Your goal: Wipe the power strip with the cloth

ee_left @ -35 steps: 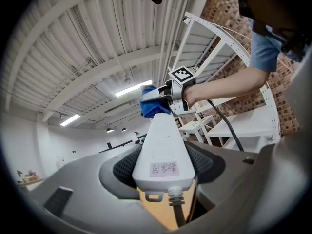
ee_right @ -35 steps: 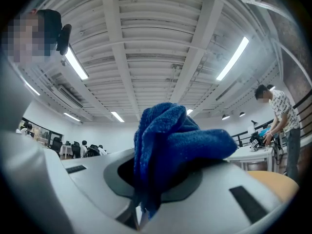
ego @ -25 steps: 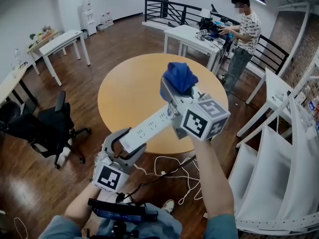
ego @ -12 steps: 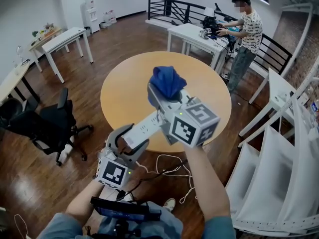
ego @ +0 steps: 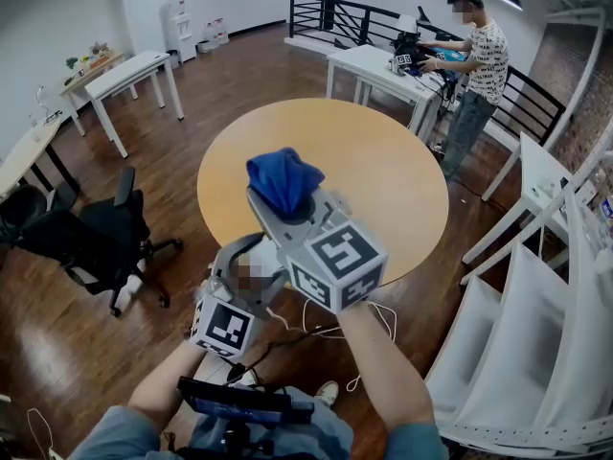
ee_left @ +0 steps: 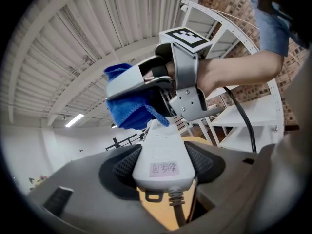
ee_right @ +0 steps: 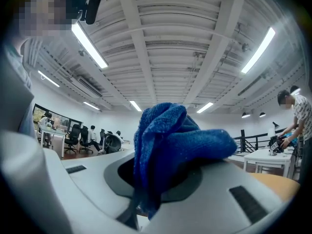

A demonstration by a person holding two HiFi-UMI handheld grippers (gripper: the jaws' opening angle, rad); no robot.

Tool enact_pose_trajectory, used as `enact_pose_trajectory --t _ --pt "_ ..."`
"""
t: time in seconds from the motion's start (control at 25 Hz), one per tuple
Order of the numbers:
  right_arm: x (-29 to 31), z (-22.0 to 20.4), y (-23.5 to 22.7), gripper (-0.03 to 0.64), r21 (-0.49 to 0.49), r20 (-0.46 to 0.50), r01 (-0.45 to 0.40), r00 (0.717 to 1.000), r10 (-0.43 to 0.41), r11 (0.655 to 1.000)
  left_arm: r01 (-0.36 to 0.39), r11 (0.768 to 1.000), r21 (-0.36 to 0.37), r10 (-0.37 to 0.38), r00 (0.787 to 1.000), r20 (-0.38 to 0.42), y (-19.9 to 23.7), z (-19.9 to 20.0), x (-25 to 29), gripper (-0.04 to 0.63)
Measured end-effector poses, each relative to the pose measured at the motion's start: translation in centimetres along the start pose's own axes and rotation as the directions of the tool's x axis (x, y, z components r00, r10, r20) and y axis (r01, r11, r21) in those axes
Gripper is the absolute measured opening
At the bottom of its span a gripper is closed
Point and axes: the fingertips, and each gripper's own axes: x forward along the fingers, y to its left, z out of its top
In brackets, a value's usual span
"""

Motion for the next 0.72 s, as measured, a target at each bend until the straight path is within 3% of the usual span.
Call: enact_pose_trajectory --t 0.32,0.72 --pt "0.7 -1.2 2.6 0.064 0.008 -0.010 -0.051 0.999 0.051 0.999 0.001 1.000 -0.002 -0.001 1.000 -0.002 0.1 0.0 0.1 0.288" --pt "0.7 -1.5 2.5 0.064 0.018 -0.012 -0.054 0.998 0.054 0.998 0.004 1.000 0.003 -0.004 1.000 -0.004 0.0 -0.2 0.1 0.288"
